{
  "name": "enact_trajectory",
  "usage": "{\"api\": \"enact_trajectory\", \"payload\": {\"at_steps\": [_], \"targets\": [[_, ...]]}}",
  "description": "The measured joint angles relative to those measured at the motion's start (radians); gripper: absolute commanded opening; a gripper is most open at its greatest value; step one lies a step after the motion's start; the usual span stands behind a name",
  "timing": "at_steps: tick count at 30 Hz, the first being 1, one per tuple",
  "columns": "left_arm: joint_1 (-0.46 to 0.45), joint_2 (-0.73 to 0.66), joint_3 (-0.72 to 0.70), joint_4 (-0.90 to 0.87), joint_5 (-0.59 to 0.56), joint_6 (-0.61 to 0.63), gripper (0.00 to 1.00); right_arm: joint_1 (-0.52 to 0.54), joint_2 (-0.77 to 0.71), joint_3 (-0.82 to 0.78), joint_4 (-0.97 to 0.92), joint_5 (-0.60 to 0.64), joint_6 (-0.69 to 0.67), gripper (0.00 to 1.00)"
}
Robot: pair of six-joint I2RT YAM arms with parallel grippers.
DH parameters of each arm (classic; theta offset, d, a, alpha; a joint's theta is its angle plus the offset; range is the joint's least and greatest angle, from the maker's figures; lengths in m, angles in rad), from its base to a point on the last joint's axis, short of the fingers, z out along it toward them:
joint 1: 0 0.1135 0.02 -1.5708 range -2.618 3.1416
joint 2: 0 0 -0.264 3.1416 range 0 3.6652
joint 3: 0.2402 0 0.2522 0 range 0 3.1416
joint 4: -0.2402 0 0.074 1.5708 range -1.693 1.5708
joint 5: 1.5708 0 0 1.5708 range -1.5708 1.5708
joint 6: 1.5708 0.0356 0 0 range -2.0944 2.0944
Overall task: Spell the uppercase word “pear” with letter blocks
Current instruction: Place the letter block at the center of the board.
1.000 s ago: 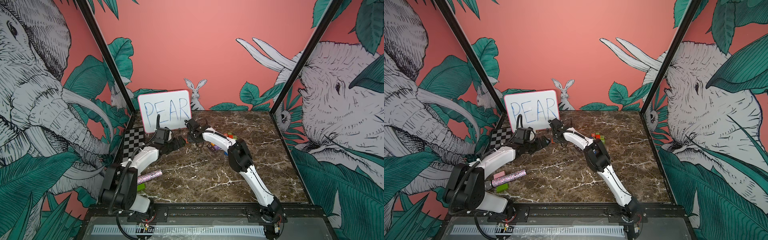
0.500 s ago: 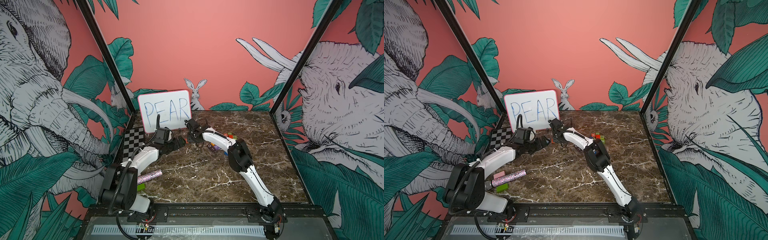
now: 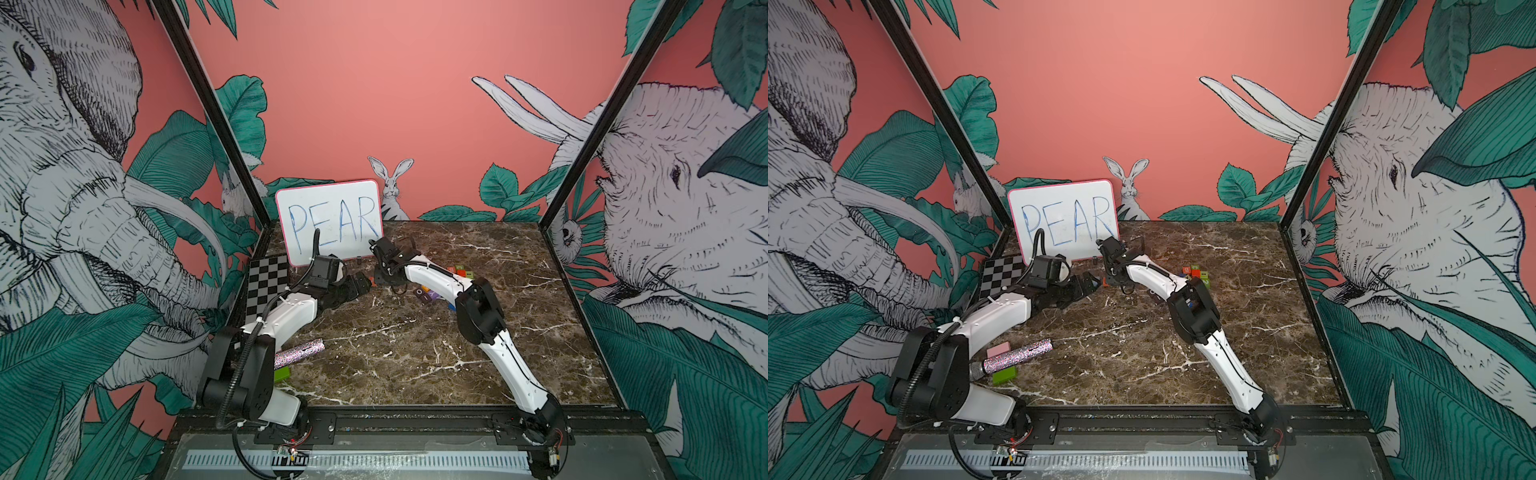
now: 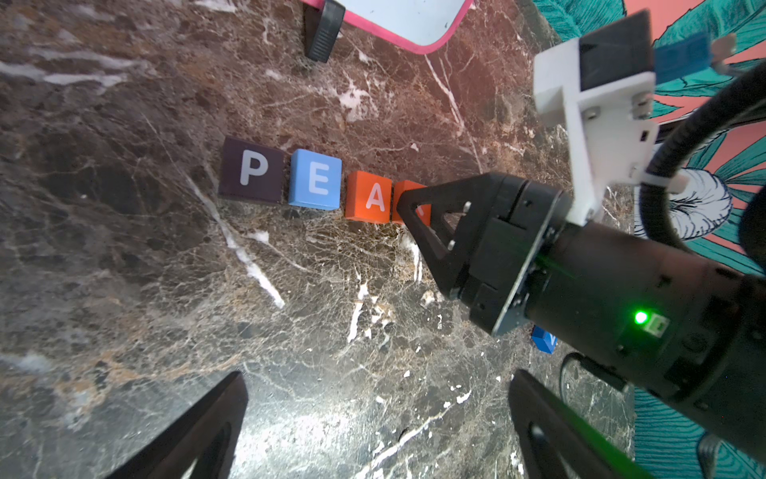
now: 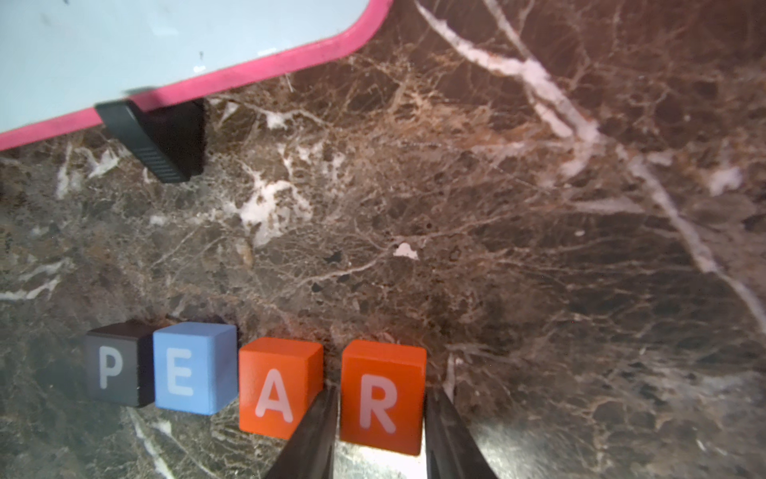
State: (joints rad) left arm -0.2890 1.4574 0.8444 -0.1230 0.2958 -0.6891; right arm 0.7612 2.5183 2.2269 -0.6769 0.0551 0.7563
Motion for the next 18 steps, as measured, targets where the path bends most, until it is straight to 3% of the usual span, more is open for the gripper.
{"api": "enact_trajectory", "payload": {"at_steps": [18], "targets": [[0.0,0.0,-0.01,0.021,0.003,-0.005,0.99,0.0,-0.002,-0.026,0.024,-0.006,0.003,0.39]]}}
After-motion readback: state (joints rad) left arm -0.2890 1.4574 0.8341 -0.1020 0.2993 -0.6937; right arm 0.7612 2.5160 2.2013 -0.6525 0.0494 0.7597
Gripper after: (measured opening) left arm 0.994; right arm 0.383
